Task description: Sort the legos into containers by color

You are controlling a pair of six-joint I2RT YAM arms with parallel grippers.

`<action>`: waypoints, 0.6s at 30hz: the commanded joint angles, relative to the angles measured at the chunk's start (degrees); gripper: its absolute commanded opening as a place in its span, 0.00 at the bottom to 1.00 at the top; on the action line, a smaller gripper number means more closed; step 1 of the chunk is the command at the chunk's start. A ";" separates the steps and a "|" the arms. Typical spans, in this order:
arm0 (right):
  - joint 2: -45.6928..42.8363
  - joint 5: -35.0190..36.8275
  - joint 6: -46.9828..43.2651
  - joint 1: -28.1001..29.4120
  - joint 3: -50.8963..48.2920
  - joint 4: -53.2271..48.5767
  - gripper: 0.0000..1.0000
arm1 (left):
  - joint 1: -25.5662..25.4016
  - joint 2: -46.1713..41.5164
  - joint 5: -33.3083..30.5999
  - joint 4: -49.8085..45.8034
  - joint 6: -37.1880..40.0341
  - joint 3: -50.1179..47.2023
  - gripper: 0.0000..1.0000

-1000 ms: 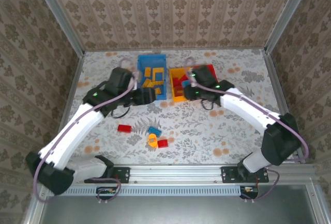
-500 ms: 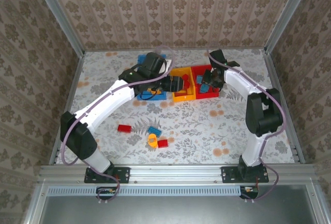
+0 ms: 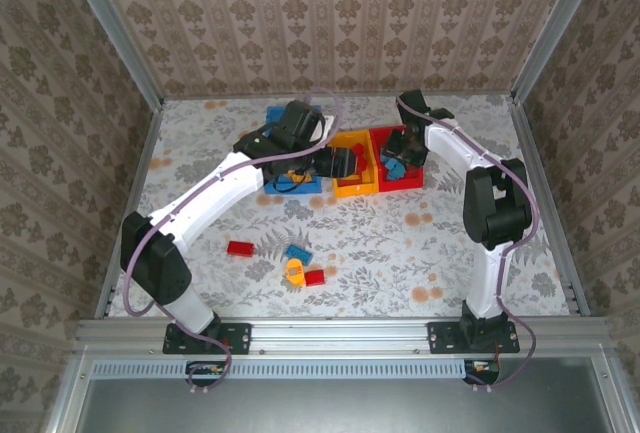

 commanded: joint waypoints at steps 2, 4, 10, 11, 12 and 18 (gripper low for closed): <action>-7.44 1.64 -0.27 1.45 -1.09 -1.77 0.51 | 0.82 -4.11 -1.34 -2.86 1.63 -2.33 0.73; -11.05 2.63 -1.21 2.44 -2.93 -1.04 0.51 | 1.12 -5.81 -2.00 -4.57 2.20 -4.08 0.73; -24.93 4.46 -8.63 9.51 -15.33 6.76 0.55 | 1.36 -13.90 -5.33 -10.26 1.70 -14.96 0.75; -27.50 4.01 -9.97 11.39 -18.41 8.71 0.56 | 1.50 -15.46 -5.60 -10.87 1.01 -17.09 0.75; -29.64 2.90 -11.22 12.98 -21.19 11.02 0.57 | 1.49 -16.73 -5.80 -11.43 0.46 -18.79 0.75; -40.33 -6.65 -16.72 24.64 -36.82 16.69 0.65 | -0.44 -22.46 -5.94 -15.86 -1.97 -28.83 0.76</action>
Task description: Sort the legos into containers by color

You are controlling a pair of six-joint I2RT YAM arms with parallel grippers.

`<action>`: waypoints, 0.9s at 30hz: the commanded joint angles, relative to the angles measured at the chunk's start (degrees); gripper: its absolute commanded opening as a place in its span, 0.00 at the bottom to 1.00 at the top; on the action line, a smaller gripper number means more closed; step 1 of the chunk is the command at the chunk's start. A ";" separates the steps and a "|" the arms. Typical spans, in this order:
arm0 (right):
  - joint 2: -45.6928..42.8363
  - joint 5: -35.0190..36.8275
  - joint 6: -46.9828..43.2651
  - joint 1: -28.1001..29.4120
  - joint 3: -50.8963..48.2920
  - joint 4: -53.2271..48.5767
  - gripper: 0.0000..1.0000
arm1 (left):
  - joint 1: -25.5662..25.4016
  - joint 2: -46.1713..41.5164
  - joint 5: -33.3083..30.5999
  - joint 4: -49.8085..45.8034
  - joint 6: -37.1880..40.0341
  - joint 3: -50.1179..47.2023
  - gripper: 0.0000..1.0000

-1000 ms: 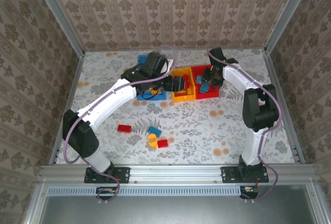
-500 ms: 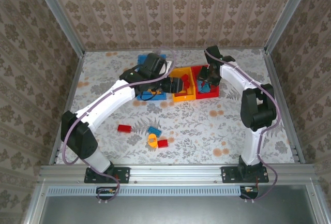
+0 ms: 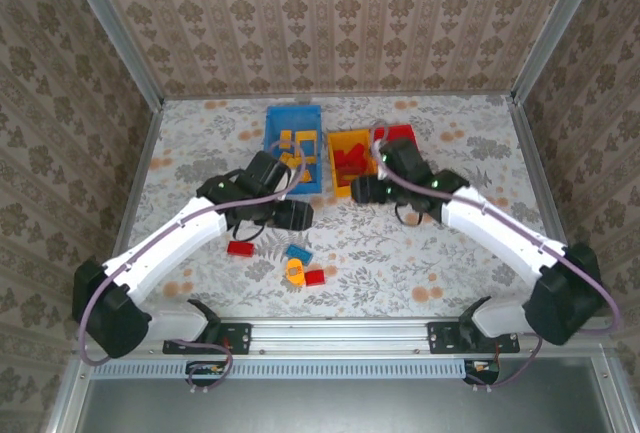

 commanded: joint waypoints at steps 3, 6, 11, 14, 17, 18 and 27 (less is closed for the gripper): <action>-5.24 -7.45 -1.74 5.58 -9.72 3.39 0.66 | -4.79 -3.14 0.80 -4.40 -3.65 -7.09 0.77; -6.45 -9.06 -1.05 6.24 -11.99 3.00 0.68 | -8.35 -3.16 2.25 -3.32 -8.92 -10.21 0.79; -5.77 -14.57 -4.12 6.26 -12.04 2.51 0.71 | -11.82 -0.26 1.81 0.40 -18.78 -13.48 0.81; -6.51 -20.57 -5.71 6.35 -12.35 3.76 0.74 | -12.90 4.11 0.65 0.06 -21.59 -11.73 0.82; -8.05 -23.97 -6.58 6.35 -13.41 4.48 0.77 | -13.35 8.65 -1.40 -2.54 -24.94 -9.89 0.83; -8.42 -24.87 -6.76 6.33 -13.73 4.50 0.78 | -13.49 9.38 -1.76 -2.33 -25.83 -9.84 0.83; -11.12 -28.26 -8.91 5.97 -14.75 1.96 0.78 | -13.50 14.90 -4.75 0.48 -29.86 -8.47 0.65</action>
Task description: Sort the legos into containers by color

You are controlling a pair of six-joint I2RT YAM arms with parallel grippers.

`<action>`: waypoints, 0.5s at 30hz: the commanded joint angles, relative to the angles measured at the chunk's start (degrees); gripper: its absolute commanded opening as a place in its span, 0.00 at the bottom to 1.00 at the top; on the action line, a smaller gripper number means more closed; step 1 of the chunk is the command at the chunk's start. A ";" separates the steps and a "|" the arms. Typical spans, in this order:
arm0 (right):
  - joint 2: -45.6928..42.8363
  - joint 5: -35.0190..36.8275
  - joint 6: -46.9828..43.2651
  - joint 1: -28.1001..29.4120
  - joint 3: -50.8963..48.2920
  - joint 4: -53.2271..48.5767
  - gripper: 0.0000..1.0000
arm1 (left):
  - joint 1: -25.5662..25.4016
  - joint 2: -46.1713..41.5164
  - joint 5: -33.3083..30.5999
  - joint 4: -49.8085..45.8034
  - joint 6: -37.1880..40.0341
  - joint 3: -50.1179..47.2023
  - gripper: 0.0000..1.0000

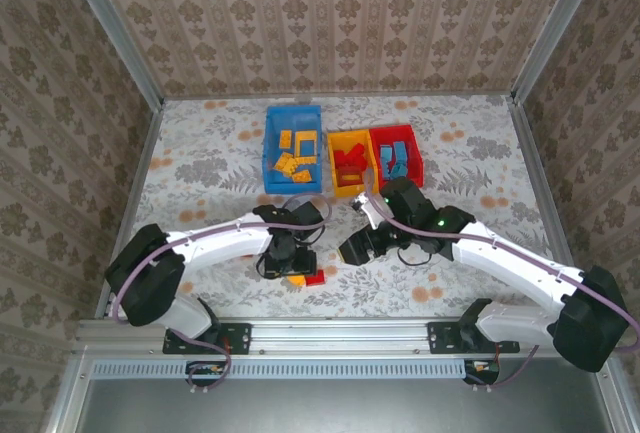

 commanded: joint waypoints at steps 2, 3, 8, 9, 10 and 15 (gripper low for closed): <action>-1.61 -3.58 -2.33 -0.23 -0.99 -1.79 0.78 | -0.37 2.33 -2.48 1.64 -2.85 1.94 0.56; -1.66 -3.87 -2.45 -0.40 -1.08 -1.76 0.78 | -0.38 2.69 -2.60 1.76 -2.89 2.19 0.53; -1.51 -4.60 -2.98 -1.02 -1.02 -2.03 0.78 | -0.44 3.81 -3.94 0.91 -3.66 1.80 0.50; -1.48 -4.67 -2.98 -1.16 -0.99 -1.94 0.78 | -0.45 3.82 -3.99 1.18 -3.73 1.48 0.49; -1.33 -4.77 -2.98 -1.21 -0.99 -1.85 0.78 | -0.40 3.93 -4.07 1.32 -3.73 1.27 0.49; -0.54 -4.70 -2.55 -1.56 -1.00 -1.23 0.78 | -0.45 4.14 -4.90 0.45 -2.47 2.05 0.42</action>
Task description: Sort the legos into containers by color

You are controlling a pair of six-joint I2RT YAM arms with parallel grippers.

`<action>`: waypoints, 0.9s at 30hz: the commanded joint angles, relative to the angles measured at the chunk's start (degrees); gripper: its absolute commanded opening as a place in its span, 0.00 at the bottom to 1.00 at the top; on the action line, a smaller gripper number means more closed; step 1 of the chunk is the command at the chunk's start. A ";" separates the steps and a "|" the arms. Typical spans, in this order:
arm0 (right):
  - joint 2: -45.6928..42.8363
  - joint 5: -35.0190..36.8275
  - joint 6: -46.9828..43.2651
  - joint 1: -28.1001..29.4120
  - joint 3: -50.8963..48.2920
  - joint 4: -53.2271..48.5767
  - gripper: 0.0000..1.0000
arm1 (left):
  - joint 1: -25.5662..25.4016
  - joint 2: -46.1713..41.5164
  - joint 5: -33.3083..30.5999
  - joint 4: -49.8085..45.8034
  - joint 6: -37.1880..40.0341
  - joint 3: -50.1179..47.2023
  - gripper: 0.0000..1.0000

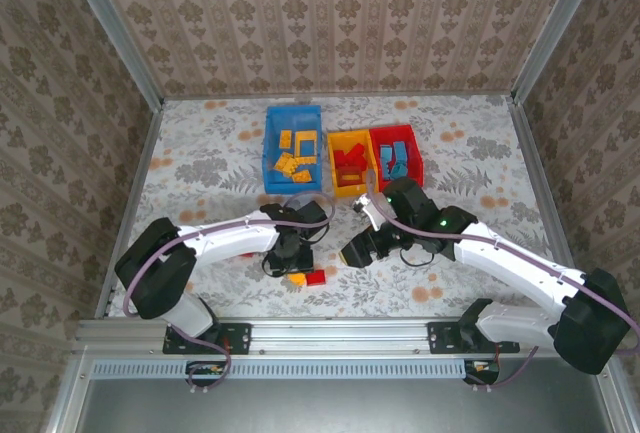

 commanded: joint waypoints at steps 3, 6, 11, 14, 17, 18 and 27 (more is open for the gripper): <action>-0.22 -0.83 -0.56 -0.59 -0.20 -0.79 0.77 | -0.34 -0.81 -5.87 -5.59 0.32 3.23 0.35; -1.94 1.20 0.32 -1.32 0.01 -0.18 0.77 | 0.18 -4.86 -9.01 -11.18 1.08 6.64 0.34; -6.20 3.27 5.90 -5.12 -1.67 8.58 0.76 | 6.29 -8.22 -9.56 -16.16 5.78 14.22 0.33; -6.76 5.39 9.91 -7.44 -1.94 15.71 0.76 | 11.83 -6.29 -8.49 -16.97 11.10 21.34 0.33; -4.63 8.23 12.20 -8.81 0.33 19.35 0.76 | 17.07 -1.56 -7.58 -17.09 16.58 29.54 0.33; -3.57 9.34 12.49 -9.01 1.39 19.66 0.76 | 18.39 0.29 -7.41 -17.31 18.14 32.00 0.33; 5.74 11.40 12.77 -10.74 10.27 18.74 0.76 | 25.19 20.40 -7.56 -19.43 26.71 53.87 0.32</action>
